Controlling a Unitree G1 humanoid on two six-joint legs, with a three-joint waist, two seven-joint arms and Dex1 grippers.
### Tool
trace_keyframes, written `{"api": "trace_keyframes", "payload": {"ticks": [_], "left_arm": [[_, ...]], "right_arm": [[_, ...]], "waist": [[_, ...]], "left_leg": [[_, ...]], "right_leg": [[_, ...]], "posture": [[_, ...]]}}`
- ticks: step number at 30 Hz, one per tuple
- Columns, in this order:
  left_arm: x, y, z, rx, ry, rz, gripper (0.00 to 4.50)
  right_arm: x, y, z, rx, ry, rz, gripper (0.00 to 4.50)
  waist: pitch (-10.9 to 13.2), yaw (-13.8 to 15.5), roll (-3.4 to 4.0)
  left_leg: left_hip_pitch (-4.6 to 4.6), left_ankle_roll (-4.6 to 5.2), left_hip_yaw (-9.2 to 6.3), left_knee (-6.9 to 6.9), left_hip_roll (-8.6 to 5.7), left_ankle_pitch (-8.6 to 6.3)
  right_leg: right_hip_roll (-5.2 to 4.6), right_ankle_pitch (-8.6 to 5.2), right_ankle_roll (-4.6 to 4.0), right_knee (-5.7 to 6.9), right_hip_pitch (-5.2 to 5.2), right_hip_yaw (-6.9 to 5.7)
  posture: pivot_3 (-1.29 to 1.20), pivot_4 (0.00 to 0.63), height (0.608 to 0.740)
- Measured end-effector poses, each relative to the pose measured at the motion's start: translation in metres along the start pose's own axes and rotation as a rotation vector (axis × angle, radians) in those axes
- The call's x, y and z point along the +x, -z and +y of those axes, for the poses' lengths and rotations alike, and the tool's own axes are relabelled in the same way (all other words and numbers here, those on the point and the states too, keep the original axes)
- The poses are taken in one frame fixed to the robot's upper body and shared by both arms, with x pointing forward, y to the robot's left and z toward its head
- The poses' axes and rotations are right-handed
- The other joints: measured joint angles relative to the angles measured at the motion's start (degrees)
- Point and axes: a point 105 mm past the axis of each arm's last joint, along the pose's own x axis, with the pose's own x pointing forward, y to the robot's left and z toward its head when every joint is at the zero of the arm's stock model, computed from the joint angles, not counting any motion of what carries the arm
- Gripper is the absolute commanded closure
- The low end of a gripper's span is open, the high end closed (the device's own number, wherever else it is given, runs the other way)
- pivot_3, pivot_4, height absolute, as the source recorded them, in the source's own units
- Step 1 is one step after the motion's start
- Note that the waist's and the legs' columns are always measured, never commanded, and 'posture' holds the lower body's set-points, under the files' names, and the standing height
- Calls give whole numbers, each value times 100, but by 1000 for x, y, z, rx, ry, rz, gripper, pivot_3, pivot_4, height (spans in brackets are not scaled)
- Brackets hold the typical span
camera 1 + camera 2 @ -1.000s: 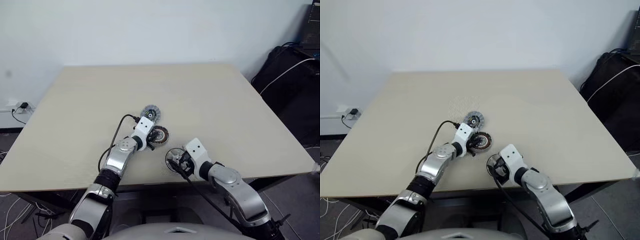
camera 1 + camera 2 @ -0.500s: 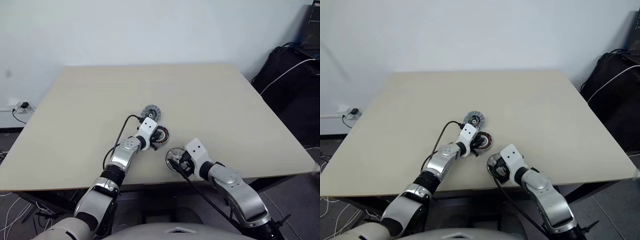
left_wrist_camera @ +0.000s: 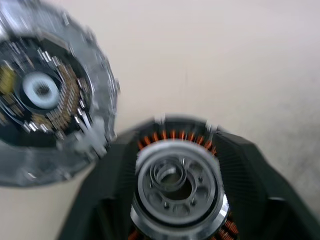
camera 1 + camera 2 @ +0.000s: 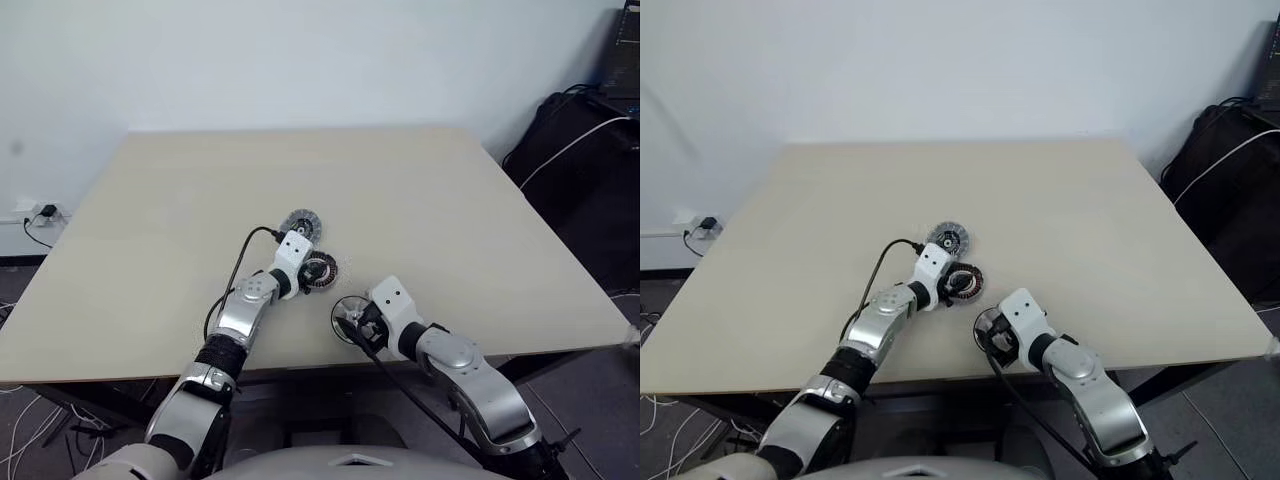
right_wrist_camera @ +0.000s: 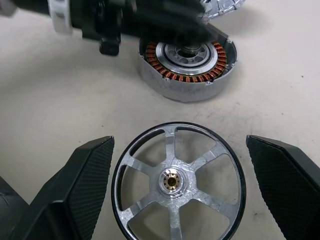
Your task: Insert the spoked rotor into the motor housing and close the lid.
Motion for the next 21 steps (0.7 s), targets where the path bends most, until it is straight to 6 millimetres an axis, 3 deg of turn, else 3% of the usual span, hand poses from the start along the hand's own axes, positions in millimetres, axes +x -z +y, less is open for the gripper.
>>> {"api": "trace_keyframes", "payload": {"ticks": [4,12,15,21], "left_arm": [[-15,-2,6,-6,-29,-20,4481],[-54,9,5,-35,-94,-31,4481],[-71,24,0,-53,-114,-8,4500],[-93,49,-12,-58,-165,21,4500]], "right_arm": [[0,0,1,-1,-5,-1,0],[4,-7,4,16,-2,-37,0],[11,-11,0,41,31,-52,624],[35,-21,-19,14,95,-19,2594]], "waist": [[-2,-1,2],[-8,2,8],[-12,-12,13],[-13,6,12]], "left_leg": [[0,-1,0,1,0,1],[2,-1,0,1,1,1],[7,-1,3,1,1,1],[15,22,5,1,0,5]], "right_leg": [[1,0,0,1,0,0],[2,0,-1,3,0,3],[2,1,-1,3,3,5],[1,15,-2,2,9,4]], "posture": [[0,0,740],[0,0,740],[0,0,740],[0,0,740]]}}
